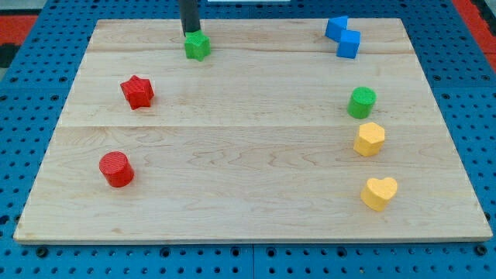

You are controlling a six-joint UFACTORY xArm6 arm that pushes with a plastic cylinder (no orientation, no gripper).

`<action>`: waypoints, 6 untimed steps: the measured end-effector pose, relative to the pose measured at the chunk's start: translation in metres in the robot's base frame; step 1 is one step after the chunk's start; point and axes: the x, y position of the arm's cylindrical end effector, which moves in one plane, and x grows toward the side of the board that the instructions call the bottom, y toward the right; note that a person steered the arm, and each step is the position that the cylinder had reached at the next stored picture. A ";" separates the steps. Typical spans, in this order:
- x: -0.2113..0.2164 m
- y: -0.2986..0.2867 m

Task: Push the green star towards right side

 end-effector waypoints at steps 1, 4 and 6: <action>0.019 -0.017; 0.081 0.013; 0.078 0.093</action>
